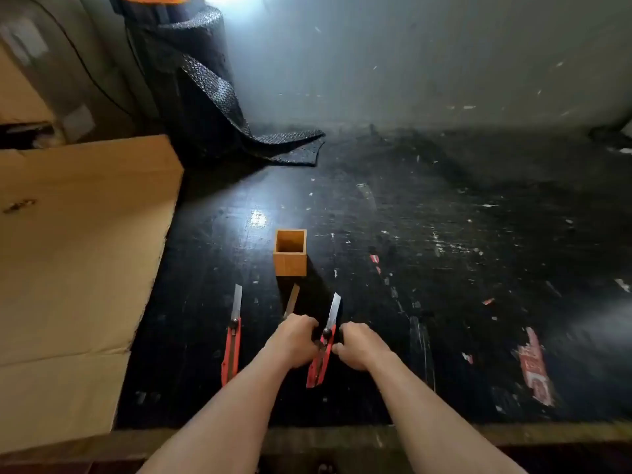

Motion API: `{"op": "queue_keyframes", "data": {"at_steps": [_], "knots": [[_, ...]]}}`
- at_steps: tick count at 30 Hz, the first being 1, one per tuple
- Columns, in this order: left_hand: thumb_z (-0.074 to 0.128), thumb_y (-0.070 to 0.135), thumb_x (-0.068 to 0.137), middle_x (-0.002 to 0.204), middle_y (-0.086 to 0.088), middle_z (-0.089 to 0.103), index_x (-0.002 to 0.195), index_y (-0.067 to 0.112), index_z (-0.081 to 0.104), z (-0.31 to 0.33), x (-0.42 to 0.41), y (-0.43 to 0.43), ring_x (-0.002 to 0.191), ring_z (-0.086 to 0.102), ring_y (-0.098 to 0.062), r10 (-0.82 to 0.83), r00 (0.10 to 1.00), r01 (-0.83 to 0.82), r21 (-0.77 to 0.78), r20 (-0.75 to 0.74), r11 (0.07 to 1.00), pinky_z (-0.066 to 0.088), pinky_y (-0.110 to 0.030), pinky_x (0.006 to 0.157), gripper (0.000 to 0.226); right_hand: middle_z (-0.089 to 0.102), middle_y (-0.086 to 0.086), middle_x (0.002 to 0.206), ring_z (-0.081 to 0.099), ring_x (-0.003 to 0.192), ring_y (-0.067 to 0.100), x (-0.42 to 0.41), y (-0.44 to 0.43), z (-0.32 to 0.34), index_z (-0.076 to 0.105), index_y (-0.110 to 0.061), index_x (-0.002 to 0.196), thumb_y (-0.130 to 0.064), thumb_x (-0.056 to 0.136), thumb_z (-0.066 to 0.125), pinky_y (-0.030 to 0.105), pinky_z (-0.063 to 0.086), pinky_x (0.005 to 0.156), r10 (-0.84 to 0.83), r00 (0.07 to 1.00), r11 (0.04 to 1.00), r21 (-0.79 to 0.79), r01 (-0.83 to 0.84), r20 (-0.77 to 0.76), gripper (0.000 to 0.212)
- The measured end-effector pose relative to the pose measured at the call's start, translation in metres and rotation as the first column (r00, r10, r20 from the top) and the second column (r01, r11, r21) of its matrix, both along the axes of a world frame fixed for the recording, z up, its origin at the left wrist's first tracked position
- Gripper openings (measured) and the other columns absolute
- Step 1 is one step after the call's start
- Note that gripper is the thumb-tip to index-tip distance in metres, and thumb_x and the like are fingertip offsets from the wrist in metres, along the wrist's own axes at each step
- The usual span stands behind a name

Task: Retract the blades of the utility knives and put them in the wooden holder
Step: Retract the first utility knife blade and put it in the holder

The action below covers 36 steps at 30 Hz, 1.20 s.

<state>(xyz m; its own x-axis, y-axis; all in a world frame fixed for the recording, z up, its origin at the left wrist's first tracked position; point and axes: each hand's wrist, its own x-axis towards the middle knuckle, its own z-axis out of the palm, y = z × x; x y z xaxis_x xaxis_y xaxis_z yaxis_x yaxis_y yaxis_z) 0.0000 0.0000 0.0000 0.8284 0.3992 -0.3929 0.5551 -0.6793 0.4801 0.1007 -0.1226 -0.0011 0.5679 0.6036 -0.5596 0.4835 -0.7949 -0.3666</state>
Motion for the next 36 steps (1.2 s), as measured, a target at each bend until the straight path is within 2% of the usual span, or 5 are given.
{"op": "queue_keyframes", "data": {"at_steps": [6,18,24,27,36], "knots": [[0.063,0.022,0.092,0.088,-0.002,0.078,0.092,0.020,0.075,-0.030,-0.005,-0.020,0.083,0.073,-0.021,0.083,0.996,-0.082,0.032,-0.015,0.996,0.060,-0.036,0.075,0.012,0.068,0.007,0.118,0.067,0.105,0.029,-0.022,-0.010,-0.028,0.065,-0.017,0.123,-0.027,0.094,0.061,0.044,0.057,0.089,-0.111,0.993,0.988,0.104,0.114,-0.030,0.031],[0.071,0.005,0.091,0.105,0.005,0.076,0.116,0.019,0.074,-0.044,-0.006,-0.048,0.100,0.070,-0.007,0.511,0.856,-0.453,-0.356,0.084,0.818,0.059,-0.026,0.091,0.029,0.072,-0.004,0.090,0.073,0.074,0.010,-0.030,-0.027,-0.036,0.061,-0.029,0.117,-0.015,0.096,0.064,0.022,0.059,0.062,-0.400,0.832,0.780,0.334,0.529,-0.383,0.025],[0.071,0.004,0.091,0.092,0.013,0.074,0.107,0.028,0.074,-0.012,0.004,-0.030,0.088,0.071,0.001,0.590,0.794,-0.436,-0.538,0.146,0.721,0.058,-0.019,0.075,0.029,0.075,-0.003,0.103,0.075,0.092,0.010,-0.003,-0.021,-0.014,0.067,-0.025,0.118,-0.005,0.092,0.065,0.036,0.064,0.082,-0.321,0.832,0.718,0.457,0.525,-0.452,0.032],[0.071,0.001,0.090,0.100,0.005,0.079,0.110,0.021,0.077,0.007,0.007,-0.013,0.095,0.076,-0.011,0.611,0.768,-0.409,-0.589,0.189,0.697,0.065,-0.034,0.084,0.029,0.075,0.000,0.105,0.074,0.097,0.015,0.008,-0.010,0.008,0.068,-0.023,0.115,-0.001,0.092,0.064,0.044,0.064,0.084,-0.248,0.862,0.699,0.534,0.475,-0.441,0.032],[0.064,-0.013,0.092,0.113,-0.018,0.077,0.121,0.009,0.067,0.092,0.014,0.053,0.102,0.077,-0.034,0.651,0.705,-0.236,-0.773,0.281,0.589,0.065,-0.049,0.081,0.037,0.076,0.012,0.095,0.078,0.083,0.020,0.025,0.049,0.092,0.063,-0.010,0.120,0.007,0.092,0.062,0.029,0.063,0.069,-0.080,0.892,0.588,0.701,0.402,-0.444,0.033]]}}
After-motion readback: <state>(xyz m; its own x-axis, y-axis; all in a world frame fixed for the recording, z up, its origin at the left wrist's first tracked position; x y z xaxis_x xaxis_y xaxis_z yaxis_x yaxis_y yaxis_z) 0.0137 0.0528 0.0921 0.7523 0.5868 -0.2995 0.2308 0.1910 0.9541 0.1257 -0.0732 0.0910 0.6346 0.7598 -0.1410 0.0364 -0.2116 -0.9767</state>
